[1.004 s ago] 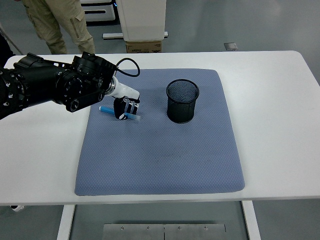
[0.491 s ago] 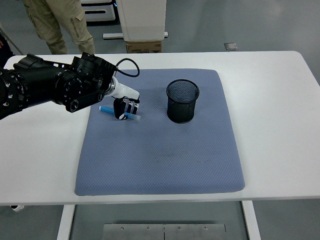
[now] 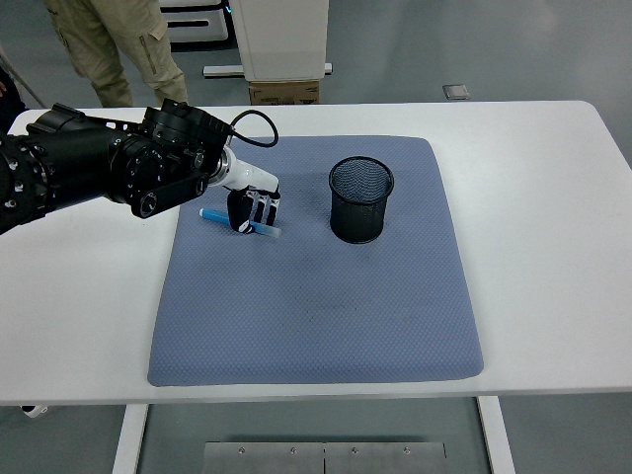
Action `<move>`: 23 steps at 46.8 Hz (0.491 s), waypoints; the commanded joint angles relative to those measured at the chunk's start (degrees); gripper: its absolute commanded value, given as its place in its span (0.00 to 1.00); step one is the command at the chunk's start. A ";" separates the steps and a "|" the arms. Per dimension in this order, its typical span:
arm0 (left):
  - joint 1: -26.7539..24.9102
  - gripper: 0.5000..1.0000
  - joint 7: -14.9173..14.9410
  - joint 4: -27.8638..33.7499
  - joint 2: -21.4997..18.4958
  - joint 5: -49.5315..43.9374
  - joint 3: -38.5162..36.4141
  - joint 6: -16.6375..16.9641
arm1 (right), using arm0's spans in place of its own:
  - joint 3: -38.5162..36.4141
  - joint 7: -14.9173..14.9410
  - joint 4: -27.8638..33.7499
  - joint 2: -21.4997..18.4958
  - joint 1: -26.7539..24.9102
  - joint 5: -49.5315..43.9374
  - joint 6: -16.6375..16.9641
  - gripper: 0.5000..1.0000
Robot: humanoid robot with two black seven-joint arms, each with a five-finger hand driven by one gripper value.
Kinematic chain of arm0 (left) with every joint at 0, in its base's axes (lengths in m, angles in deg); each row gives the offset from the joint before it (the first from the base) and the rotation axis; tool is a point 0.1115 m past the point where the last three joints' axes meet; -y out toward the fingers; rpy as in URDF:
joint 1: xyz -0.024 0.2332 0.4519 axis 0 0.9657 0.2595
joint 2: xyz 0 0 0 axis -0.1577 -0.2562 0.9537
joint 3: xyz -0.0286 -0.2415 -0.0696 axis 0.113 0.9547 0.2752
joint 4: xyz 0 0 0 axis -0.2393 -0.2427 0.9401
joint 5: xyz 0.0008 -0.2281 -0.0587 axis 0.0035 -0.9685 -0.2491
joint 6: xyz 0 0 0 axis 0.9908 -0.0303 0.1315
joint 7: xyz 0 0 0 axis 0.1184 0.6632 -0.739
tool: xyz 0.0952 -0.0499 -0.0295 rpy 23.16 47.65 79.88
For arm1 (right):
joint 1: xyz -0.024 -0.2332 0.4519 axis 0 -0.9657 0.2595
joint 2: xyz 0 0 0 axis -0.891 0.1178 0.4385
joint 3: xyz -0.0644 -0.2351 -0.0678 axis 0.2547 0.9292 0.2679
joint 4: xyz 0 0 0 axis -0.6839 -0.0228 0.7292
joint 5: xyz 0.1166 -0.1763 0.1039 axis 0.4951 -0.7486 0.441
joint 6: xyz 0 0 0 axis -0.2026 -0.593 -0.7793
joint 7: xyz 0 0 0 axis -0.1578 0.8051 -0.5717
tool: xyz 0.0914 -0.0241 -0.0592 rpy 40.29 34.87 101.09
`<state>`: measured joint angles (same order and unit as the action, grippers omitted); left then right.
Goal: Left hand places marker in pen holder
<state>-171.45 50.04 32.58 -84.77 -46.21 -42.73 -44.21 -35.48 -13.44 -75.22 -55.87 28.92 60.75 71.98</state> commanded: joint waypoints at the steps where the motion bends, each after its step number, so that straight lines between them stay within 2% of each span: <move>1: -0.01 0.26 0.00 -0.01 0.02 0.00 -0.01 0.00 | 0.00 0.00 0.09 0.00 0.02 0.00 0.00 1.00; 11: -0.01 0.21 -0.17 0.08 -0.06 0.09 -0.01 -0.09 | 0.00 0.00 0.00 0.00 0.02 0.00 0.00 1.00; 23: -0.01 0.06 -0.44 -0.01 0.02 0.09 -0.01 -0.35 | 0.00 0.00 0.00 0.00 0.02 0.00 0.00 1.00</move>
<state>-171.44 49.65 32.58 -84.75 -46.09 -42.74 -44.43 -35.48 -13.44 -75.21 -55.87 28.94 60.75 71.98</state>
